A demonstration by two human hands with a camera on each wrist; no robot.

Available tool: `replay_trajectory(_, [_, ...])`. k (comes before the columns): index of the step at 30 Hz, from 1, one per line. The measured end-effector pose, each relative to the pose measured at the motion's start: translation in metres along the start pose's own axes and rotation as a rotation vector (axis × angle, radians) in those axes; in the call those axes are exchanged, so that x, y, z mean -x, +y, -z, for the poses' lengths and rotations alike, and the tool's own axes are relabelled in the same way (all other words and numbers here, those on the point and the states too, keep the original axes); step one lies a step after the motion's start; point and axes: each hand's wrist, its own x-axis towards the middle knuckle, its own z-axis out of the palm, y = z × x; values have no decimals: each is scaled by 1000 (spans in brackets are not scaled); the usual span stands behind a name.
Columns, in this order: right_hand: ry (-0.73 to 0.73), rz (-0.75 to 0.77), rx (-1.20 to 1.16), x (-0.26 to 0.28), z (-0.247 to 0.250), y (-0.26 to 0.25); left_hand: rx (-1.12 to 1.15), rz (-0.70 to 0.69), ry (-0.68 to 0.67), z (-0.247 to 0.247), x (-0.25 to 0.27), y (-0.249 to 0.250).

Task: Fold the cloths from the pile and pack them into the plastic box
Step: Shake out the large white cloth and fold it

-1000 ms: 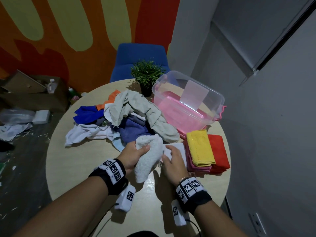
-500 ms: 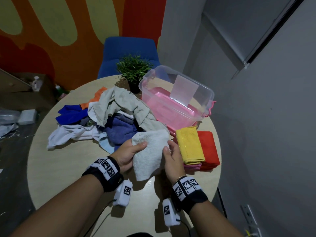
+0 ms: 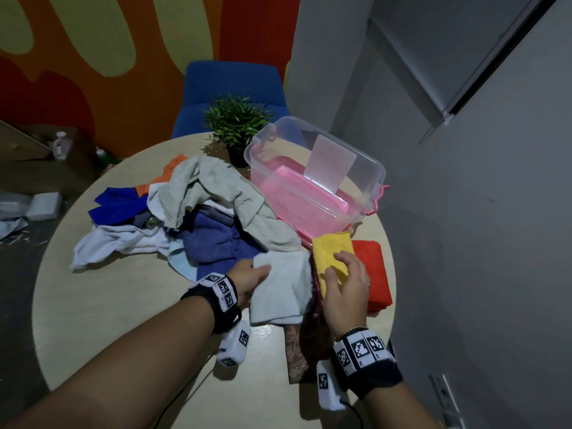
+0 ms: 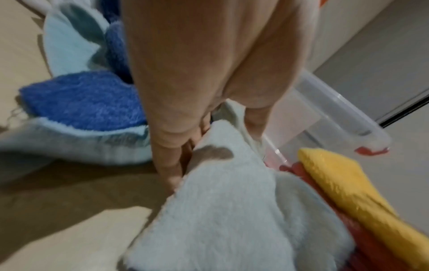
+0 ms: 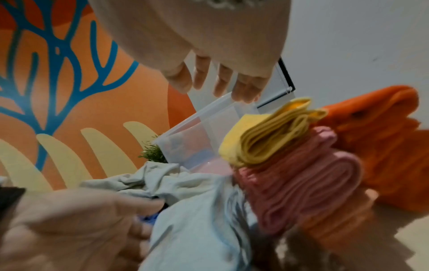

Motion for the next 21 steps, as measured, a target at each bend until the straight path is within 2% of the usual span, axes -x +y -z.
replay_trajectory(4, [10,-187,397,-19,16,20,-94,-11,93,-6,-25,-33])
replay_trajectory(6, [-67,-298,485,-29,23,30,-128,-5,111,-7,-49,-51])
replay_trajectory(9, [-203,-387,529,-39,24,42,-118,48,91,-13,-76,-71])
replay_trajectory(13, [-294,-422,567,-42,17,48,-161,66,206,-30,-22,-30])
replay_trajectory(15, [-288,-426,571,-42,16,48,-227,15,274,-29,-14,-25])
replay_trajectory(19, [-276,-437,561,-42,16,46,-291,-79,290,-23,-10,-25])
replay_trajectory(21, [-230,-405,570,-40,15,41,-469,-130,336,-26,-5,-22])
